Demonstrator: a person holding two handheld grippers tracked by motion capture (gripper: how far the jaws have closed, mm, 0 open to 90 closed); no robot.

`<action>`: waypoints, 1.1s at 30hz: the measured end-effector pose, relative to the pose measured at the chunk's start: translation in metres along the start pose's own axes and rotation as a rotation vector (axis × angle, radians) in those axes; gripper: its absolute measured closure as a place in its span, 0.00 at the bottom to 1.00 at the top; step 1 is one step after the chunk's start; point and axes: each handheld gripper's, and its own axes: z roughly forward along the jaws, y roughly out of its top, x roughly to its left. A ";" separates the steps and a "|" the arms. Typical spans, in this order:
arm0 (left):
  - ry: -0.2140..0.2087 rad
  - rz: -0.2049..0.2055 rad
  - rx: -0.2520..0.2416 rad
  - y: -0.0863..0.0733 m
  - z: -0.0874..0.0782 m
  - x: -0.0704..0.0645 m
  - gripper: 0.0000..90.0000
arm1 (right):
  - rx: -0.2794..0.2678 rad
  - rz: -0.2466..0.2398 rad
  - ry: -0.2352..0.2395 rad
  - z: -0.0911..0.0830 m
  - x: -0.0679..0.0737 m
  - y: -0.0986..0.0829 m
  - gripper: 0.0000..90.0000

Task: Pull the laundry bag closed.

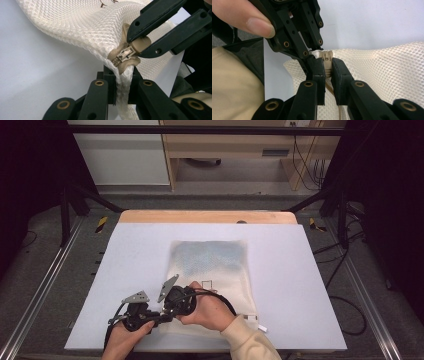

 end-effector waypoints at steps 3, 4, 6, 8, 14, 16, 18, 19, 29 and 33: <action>0.014 0.001 -0.001 0.000 0.000 -0.001 0.92 | 0.013 -0.006 -0.009 -0.001 0.002 -0.001 0.91; 0.014 0.001 0.000 0.000 -0.001 -0.001 0.92 | 0.011 -0.002 -0.012 -0.001 0.003 -0.001 0.91; 0.021 0.001 -0.003 0.001 -0.001 -0.001 0.92 | 0.024 -0.003 -0.019 -0.003 0.003 -0.003 0.91; 0.015 -0.006 -0.008 0.001 -0.003 -0.001 0.92 | 0.019 0.003 -0.020 -0.003 0.003 -0.003 0.91; -0.004 -0.003 -0.007 0.002 -0.004 -0.002 0.92 | 0.022 0.005 -0.005 -0.005 0.001 -0.008 0.91; -0.004 0.003 -0.001 0.003 -0.004 -0.004 0.92 | 0.021 0.001 -0.009 -0.005 0.002 -0.009 0.91; -0.010 0.003 0.000 0.003 -0.004 -0.005 0.92 | 0.033 0.000 -0.008 -0.005 0.003 -0.010 0.92; -0.013 0.003 -0.003 0.003 -0.004 -0.005 0.92 | 0.030 -0.001 -0.007 -0.005 0.003 -0.010 0.92; 0.035 0.030 0.065 0.001 0.002 -0.007 0.93 | -0.005 0.002 -0.019 -0.008 0.006 -0.006 0.92; 0.034 0.020 0.048 0.002 0.000 -0.006 0.93 | 0.005 -0.007 -0.017 -0.009 0.007 -0.006 0.92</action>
